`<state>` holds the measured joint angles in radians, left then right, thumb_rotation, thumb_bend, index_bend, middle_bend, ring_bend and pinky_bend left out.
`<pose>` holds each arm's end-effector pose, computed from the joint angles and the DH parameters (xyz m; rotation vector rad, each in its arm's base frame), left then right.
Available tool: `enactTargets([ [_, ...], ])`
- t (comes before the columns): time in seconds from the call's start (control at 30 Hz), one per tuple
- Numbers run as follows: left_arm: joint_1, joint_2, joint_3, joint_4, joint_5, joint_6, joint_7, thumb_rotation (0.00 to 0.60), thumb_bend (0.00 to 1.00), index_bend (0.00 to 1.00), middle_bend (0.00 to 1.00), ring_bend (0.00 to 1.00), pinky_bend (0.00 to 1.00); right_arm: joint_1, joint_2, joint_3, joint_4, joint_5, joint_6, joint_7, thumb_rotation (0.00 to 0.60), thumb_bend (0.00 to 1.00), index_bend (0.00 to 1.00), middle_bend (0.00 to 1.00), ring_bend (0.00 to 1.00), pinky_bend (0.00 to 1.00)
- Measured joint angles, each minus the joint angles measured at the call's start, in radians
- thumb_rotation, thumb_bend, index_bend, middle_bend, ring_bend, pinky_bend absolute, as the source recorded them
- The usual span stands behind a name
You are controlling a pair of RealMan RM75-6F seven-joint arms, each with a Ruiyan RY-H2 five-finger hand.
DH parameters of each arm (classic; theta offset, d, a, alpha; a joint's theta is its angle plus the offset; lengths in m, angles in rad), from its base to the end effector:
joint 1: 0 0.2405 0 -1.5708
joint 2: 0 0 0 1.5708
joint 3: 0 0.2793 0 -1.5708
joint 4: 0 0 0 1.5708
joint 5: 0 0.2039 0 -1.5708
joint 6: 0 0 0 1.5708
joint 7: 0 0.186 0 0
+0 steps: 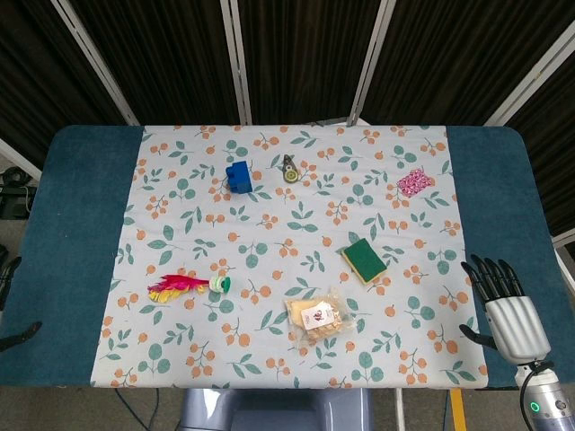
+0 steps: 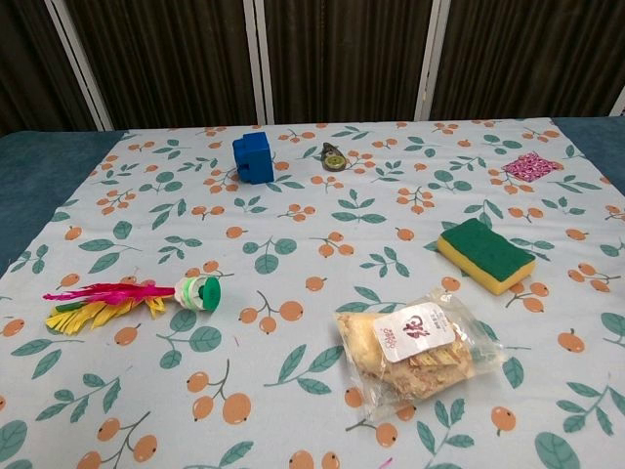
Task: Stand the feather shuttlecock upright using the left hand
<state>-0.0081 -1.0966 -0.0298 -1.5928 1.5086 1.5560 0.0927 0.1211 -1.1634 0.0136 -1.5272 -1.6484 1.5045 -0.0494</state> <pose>-0.3450 0.1945 0.1922 -1.3623 -0.8065 -0.7812 -0.3116 -0.2273 0.1526 1.5646 -0.7576 0.9292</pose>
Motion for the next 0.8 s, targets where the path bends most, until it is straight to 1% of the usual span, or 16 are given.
enactTargets([
  [0.53,0.004,0.004,0.0,-0.008,-0.013,-0.004,-0.003,0.6,0.01,0.0,0.0,0.0,0.0,0.006,-0.001,-0.001,-0.006,0.001,-0.013,0.002,0.6,0.0,0.03,0.0,0.0,0.0],
  [0.8,0.0,0.004,0.002,-0.013,-0.021,-0.018,-0.001,0.6,0.07,0.01,0.0,0.0,0.0,0.004,0.001,-0.002,-0.01,0.01,-0.016,0.005,0.6,0.01,0.03,0.0,0.0,0.0],
])
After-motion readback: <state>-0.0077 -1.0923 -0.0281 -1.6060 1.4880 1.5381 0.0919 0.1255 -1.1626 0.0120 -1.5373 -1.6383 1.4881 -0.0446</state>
